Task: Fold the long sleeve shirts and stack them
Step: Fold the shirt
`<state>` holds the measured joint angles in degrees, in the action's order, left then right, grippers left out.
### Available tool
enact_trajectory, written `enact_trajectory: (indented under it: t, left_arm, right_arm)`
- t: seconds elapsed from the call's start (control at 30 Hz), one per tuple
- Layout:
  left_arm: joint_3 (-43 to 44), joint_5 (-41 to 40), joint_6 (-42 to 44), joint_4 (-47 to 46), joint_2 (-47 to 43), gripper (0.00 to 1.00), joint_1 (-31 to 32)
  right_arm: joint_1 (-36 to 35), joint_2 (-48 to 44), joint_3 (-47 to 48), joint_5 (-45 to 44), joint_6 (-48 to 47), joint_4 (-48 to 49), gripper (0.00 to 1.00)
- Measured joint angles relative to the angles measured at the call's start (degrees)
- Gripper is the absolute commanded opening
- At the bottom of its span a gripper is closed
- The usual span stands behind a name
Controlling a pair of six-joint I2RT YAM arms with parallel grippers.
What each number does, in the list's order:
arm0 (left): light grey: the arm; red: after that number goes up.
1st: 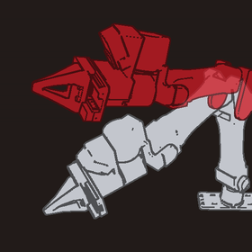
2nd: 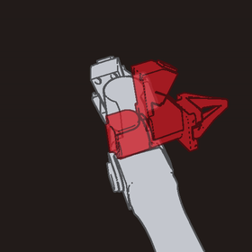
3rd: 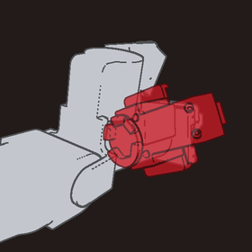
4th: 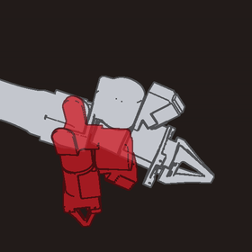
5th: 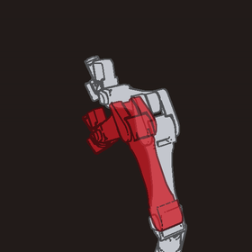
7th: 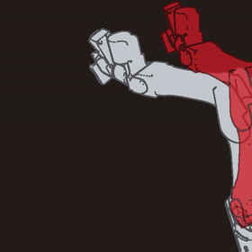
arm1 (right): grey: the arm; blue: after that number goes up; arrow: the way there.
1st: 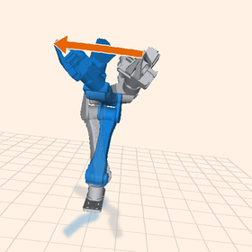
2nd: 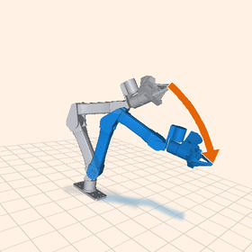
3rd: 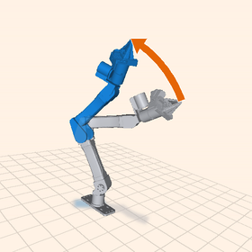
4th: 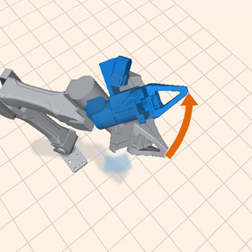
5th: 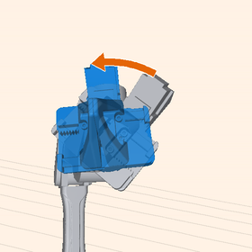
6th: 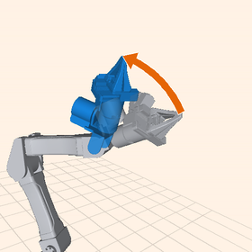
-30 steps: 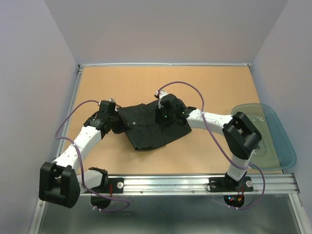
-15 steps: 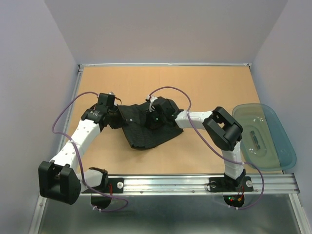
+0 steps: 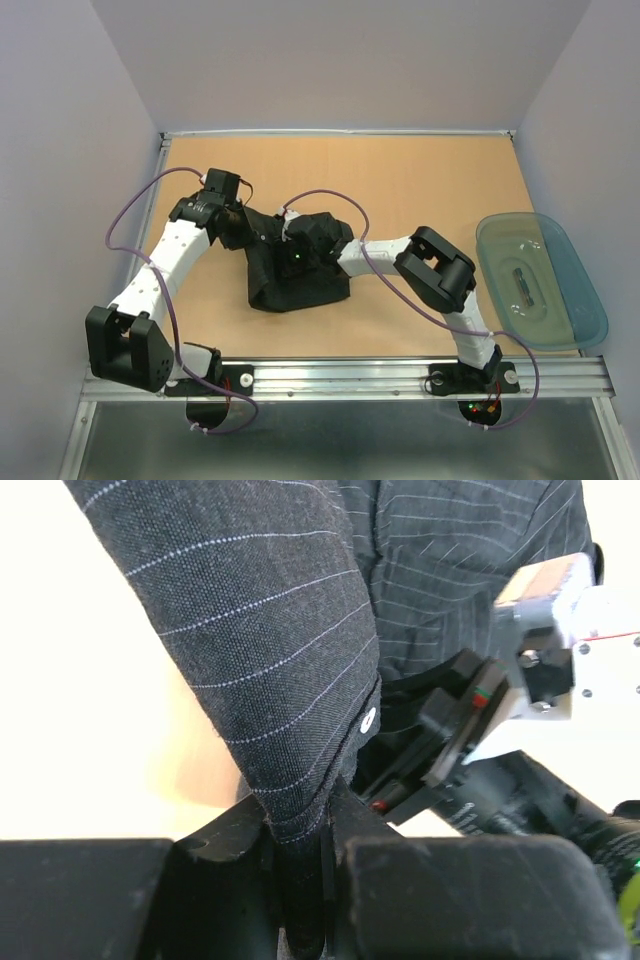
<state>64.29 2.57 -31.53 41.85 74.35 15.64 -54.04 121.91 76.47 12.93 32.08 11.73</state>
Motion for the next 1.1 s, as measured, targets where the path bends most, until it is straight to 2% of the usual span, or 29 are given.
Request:
enact_trajectory:
  t: [0.23,0.37,0.4,0.5,0.53,0.9,1.1]
  left_arm:
    - [2.3,2.6,0.9,0.0,3.4,0.20,-0.2]
    - [3.2,3.7,2.8,-0.1,4.4,0.19,-0.3]
    - [3.4,3.8,3.2,-0.1,4.4,0.19,-0.3]
    - [4.1,4.0,4.5,0.1,4.5,0.19,-0.3]
    - [4.2,4.1,4.7,0.1,4.6,0.19,-0.3]
    - [6.8,2.7,9.2,0.1,7.2,0.16,2.8]
    - [9.0,0.3,9.7,0.1,9.6,0.16,7.8]
  right_arm:
    - [-0.5,2.3,0.7,0.2,4.4,3.6,0.15]
    - [-0.7,2.7,0.7,-0.4,5.9,5.1,0.23]
    - [-0.8,2.7,0.7,-0.7,5.9,5.4,0.29]
    - [-0.8,1.8,0.1,-2.5,5.2,5.4,0.36]
    - [-0.7,1.1,-0.3,-3.1,5.0,5.2,0.37]
    - [5.2,-19.4,-11.9,-9.7,1.1,1.7,0.37]
    - [9.9,-24.2,-18.9,-9.7,2.1,0.1,0.36]
